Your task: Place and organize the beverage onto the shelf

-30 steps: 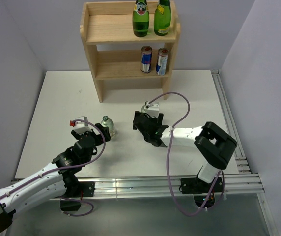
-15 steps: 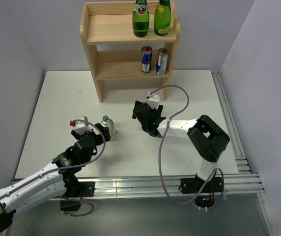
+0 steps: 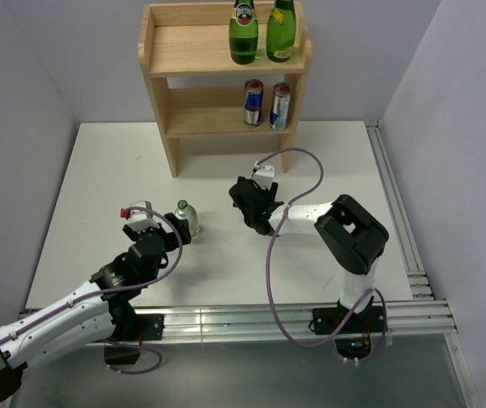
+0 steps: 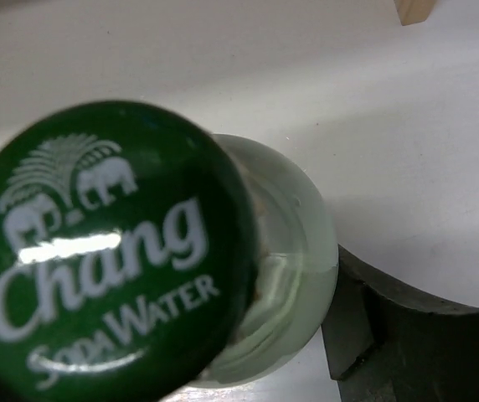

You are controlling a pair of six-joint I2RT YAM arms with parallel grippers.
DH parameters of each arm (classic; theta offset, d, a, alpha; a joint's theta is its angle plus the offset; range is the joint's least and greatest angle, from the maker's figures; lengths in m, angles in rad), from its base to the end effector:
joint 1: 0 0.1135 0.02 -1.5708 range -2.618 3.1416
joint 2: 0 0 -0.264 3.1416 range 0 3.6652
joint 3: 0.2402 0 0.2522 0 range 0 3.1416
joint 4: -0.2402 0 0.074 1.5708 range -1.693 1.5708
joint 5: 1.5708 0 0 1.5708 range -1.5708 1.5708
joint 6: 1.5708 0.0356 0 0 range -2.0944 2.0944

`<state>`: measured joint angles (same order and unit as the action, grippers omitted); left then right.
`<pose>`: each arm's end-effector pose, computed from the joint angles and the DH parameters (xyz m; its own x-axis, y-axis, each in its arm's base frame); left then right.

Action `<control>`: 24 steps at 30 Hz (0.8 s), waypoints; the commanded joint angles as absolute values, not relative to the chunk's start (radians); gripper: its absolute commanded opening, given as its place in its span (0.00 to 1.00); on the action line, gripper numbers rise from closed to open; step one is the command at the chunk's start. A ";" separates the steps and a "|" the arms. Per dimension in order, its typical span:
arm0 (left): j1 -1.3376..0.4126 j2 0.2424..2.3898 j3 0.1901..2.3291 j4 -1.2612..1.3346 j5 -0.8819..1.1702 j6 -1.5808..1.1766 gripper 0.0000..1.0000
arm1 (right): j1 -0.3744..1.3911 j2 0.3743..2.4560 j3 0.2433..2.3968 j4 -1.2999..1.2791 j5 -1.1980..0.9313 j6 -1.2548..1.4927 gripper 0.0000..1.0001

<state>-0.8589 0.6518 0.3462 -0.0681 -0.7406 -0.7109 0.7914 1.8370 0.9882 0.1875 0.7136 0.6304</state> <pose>0.1195 -0.1018 0.2206 -0.2776 -0.4155 -0.8662 -0.0431 0.9061 -0.4208 0.2809 0.2511 0.1620 -0.4517 0.1769 -0.8745 0.1133 0.9836 0.1405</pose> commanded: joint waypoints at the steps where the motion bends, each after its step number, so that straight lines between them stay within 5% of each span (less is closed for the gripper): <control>1: -0.862 0.653 0.341 -0.041 -0.752 -0.706 0.99 | 0.785 1.844 1.019 0.222 0.729 0.637 0.46; 10: -0.862 0.660 0.345 -0.041 -0.761 -0.707 0.99 | 0.831 1.781 1.095 0.163 0.744 0.582 0.07; 24: -0.862 0.624 0.334 -0.060 -0.787 -0.726 0.99 | 0.940 1.796 1.652 -0.015 0.753 0.335 0.00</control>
